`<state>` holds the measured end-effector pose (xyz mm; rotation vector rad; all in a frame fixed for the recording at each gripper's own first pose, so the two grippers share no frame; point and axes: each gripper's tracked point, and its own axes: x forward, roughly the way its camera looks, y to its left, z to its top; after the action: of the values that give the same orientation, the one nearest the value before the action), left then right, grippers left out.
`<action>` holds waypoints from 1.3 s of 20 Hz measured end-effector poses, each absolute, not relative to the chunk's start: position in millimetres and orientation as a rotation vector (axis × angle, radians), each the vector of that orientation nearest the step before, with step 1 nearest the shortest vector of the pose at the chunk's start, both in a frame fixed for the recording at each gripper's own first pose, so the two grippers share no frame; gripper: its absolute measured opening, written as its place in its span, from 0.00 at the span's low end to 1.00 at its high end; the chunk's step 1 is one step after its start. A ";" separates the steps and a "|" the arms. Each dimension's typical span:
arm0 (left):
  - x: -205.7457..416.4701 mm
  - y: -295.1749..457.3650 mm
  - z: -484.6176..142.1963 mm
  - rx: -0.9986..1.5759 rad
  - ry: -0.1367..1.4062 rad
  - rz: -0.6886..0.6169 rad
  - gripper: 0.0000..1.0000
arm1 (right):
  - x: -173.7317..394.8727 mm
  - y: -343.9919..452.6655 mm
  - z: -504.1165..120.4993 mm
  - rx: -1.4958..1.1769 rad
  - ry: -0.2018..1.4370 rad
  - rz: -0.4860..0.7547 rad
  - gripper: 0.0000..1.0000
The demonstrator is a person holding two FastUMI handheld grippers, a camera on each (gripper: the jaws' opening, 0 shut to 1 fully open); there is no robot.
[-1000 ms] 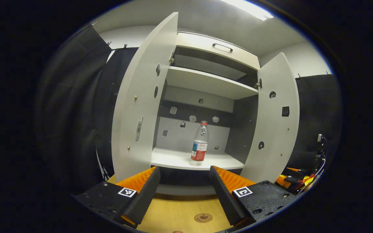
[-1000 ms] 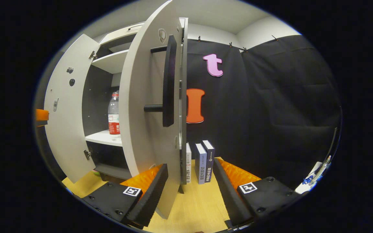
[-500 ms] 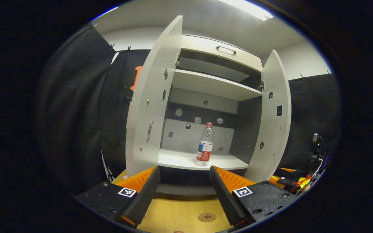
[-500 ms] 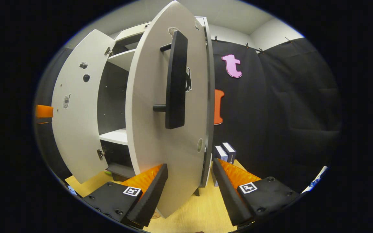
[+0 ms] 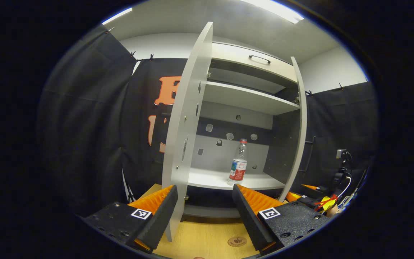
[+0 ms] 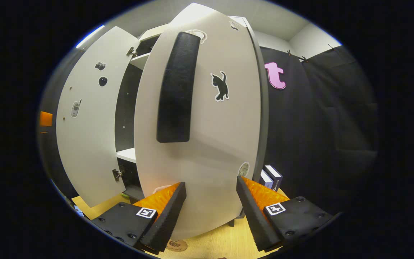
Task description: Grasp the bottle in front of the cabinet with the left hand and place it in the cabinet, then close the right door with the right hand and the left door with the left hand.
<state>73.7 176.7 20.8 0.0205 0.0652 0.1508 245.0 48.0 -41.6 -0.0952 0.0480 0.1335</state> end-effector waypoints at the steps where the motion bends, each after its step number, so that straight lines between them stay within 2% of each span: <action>1: 73.1 179.2 21.7 0.014 0.064 0.154 0.94 | 259.0 53.9 -41.7 -0.113 0.039 0.136 0.94; 3: 72.5 183.8 22.2 0.007 0.064 0.160 0.97 | 276.6 59.3 -42.6 -0.152 0.039 0.132 0.97; 4: 71.7 185.6 22.8 0.005 0.061 0.164 0.93 | 279.6 61.4 -41.9 -0.160 0.037 0.136 0.94; 7: 70.9 194.2 22.8 0.007 0.061 0.183 0.97 | 283.7 65.3 -41.5 -0.158 0.039 0.136 0.94; 9: 69.7 200.1 21.7 0.006 0.064 0.194 0.94 | 288.8 66.9 -42.6 -0.146 0.038 0.130 0.94; 11: 68.3 207.8 19.9 0.007 0.067 0.210 0.97 | 291.6 68.3 -42.3 -0.135 0.041 0.124 0.94; 12: 67.5 212.4 18.7 0.009 0.069 0.221 0.90 | 293.0 69.3 -42.4 -0.132 0.044 0.121 0.94; 13: 66.8 217.3 18.2 0.010 0.069 0.233 0.93 | 295.8 70.1 -42.8 -0.128 0.046 0.120 0.94; 17: 62.9 236.3 15.4 -0.001 0.067 0.274 0.90 | 307.9 74.6 -41.9 -0.121 0.049 0.113 0.94; 19: 62.9 249.2 12.7 0.000 0.070 0.302 0.90 | 313.4 76.8 -41.4 -0.115 0.051 0.107 0.94; 20: 62.6 255.4 11.4 0.007 0.074 0.317 0.94 | 315.5 77.2 -41.4 -0.109 0.052 0.106 0.94; 26: 58.1 296.6 7.1 0.057 0.068 0.443 0.94 | 326.0 72.8 -41.9 -0.081 0.062 0.108 0.94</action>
<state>58.1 296.6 7.1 0.0572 0.0676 0.4432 326.0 72.8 -41.9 -0.0806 0.0624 0.1079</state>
